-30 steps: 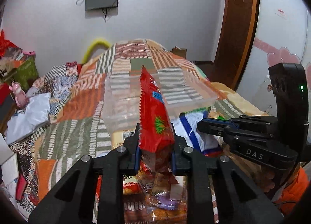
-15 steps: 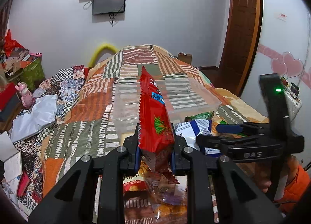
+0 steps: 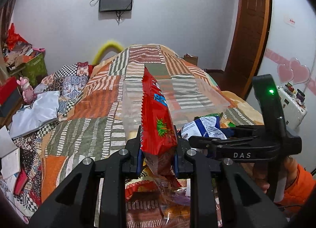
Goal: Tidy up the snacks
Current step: 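Carry both bags into the clear box and open both tools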
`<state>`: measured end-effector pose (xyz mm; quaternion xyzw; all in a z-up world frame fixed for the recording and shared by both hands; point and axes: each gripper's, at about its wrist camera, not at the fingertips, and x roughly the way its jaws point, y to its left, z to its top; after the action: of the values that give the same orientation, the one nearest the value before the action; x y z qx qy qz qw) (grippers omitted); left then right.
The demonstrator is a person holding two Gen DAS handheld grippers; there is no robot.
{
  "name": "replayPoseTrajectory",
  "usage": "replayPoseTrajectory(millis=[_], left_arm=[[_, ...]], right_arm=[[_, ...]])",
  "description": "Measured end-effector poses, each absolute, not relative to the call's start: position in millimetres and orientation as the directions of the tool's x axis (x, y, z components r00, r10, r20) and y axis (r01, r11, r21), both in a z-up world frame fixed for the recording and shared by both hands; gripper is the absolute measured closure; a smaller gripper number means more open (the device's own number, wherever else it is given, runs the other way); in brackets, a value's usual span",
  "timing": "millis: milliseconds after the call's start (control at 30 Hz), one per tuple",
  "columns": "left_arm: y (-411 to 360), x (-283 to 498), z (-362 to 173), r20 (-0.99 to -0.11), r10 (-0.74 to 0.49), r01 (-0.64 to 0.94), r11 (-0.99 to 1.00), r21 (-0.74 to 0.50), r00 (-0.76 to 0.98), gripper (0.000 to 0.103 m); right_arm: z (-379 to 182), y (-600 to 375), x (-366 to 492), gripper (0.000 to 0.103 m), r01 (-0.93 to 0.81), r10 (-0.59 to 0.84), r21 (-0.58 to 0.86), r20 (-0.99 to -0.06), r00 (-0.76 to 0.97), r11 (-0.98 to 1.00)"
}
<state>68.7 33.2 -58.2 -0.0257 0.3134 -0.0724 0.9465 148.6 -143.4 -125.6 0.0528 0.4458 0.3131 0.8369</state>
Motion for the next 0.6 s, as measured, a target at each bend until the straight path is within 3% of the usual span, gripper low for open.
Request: replayPoseTrajectory(millis=[233, 600], left_arm=[[37, 72, -47, -0.565, -0.146, 0.110, 0.989, -0.097, 0.812, 0.081], [30, 95, -22, -0.519, -0.164, 0.123, 0.986, -0.113, 0.839, 0.081]], right_arm=[[-101, -151, 140, 0.058, -0.491, 0.554, 0.315, -0.682, 0.478, 0.812], [-72, -167, 147, 0.063, -0.490, 0.545, 0.280, -0.621, 0.564, 0.826]])
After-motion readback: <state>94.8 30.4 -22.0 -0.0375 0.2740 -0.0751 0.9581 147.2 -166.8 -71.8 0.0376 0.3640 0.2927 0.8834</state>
